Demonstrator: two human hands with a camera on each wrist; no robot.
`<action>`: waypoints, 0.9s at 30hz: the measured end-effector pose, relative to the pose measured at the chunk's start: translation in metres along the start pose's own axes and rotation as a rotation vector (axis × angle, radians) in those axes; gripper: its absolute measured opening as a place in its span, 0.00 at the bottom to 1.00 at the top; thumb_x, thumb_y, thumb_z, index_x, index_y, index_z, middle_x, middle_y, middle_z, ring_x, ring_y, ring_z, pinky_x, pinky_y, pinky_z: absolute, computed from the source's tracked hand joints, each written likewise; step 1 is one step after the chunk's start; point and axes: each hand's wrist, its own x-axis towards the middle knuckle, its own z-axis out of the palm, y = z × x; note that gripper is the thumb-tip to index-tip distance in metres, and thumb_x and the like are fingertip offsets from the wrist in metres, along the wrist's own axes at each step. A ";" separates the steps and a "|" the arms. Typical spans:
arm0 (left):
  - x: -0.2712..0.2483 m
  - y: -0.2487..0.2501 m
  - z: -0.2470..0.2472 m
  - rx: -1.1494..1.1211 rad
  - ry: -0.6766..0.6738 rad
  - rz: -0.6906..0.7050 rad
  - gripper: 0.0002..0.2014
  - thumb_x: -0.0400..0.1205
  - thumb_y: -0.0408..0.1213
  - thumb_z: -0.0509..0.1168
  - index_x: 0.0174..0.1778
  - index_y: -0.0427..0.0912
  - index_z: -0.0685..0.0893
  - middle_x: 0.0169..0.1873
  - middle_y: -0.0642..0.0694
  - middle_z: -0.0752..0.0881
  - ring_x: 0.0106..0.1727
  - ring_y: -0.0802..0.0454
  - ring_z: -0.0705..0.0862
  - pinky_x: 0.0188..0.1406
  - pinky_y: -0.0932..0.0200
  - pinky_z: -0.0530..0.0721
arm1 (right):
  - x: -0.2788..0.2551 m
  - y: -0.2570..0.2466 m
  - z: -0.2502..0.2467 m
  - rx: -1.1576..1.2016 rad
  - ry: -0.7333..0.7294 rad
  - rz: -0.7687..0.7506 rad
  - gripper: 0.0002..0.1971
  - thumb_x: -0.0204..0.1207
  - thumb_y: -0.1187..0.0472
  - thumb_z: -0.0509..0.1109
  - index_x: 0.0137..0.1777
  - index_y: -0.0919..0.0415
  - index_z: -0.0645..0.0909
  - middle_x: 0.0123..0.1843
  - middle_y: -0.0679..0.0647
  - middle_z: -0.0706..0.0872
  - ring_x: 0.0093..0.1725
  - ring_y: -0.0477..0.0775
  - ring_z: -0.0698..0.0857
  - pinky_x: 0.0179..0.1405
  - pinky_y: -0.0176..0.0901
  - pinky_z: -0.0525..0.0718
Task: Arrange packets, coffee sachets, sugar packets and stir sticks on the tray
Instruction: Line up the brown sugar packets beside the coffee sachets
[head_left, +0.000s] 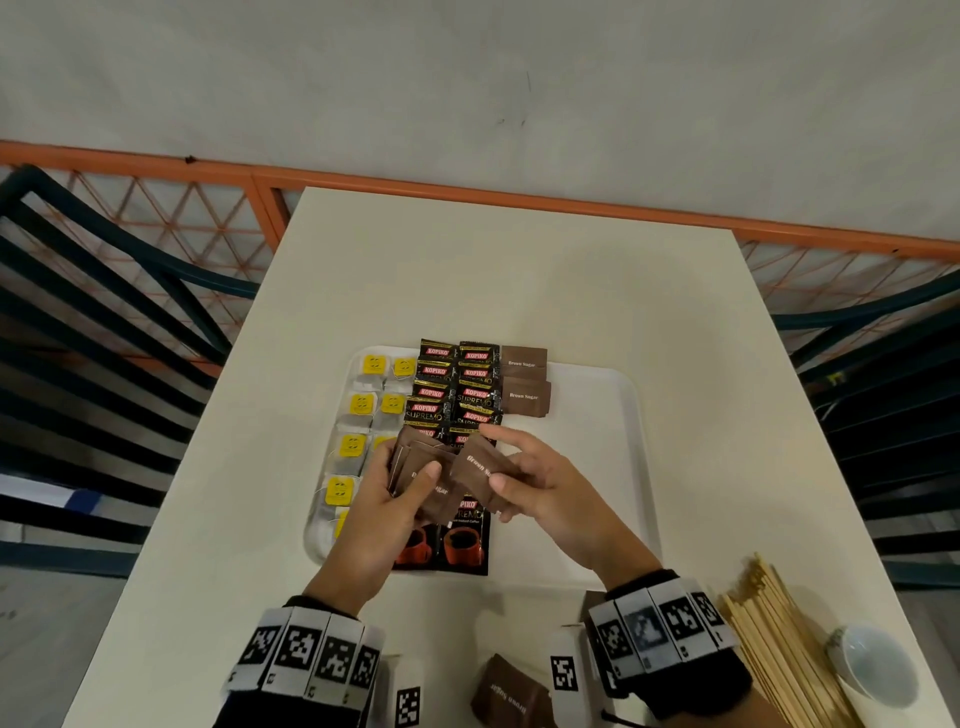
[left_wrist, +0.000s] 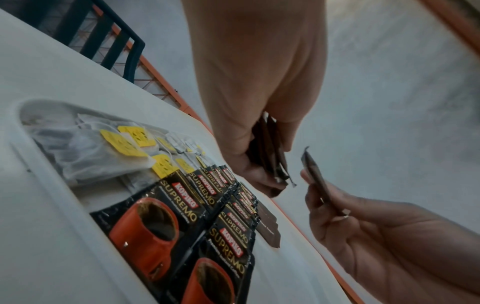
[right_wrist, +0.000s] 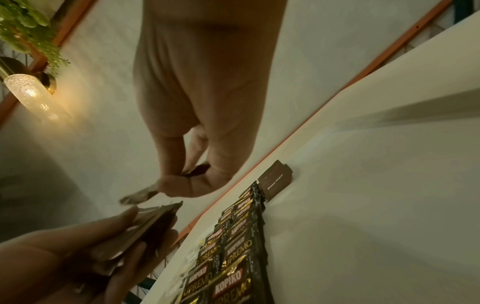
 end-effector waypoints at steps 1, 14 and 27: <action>0.000 -0.001 0.000 0.005 -0.005 0.000 0.11 0.82 0.33 0.62 0.54 0.54 0.77 0.50 0.47 0.88 0.50 0.52 0.88 0.39 0.57 0.87 | 0.001 0.000 0.001 0.015 0.027 0.013 0.20 0.77 0.71 0.66 0.66 0.53 0.73 0.47 0.52 0.86 0.35 0.42 0.85 0.35 0.33 0.83; 0.002 -0.009 0.000 -0.099 -0.070 -0.057 0.16 0.77 0.32 0.66 0.59 0.50 0.78 0.47 0.47 0.90 0.45 0.52 0.90 0.38 0.58 0.88 | 0.010 0.018 0.015 0.144 0.127 0.106 0.02 0.75 0.65 0.70 0.42 0.60 0.80 0.36 0.55 0.85 0.31 0.45 0.84 0.32 0.34 0.83; 0.008 -0.014 -0.014 -0.357 -0.084 -0.145 0.47 0.43 0.48 0.86 0.60 0.45 0.80 0.50 0.40 0.90 0.49 0.41 0.90 0.36 0.52 0.88 | 0.036 0.019 -0.032 0.205 0.277 0.044 0.06 0.77 0.70 0.66 0.46 0.60 0.82 0.37 0.52 0.86 0.33 0.44 0.84 0.34 0.31 0.83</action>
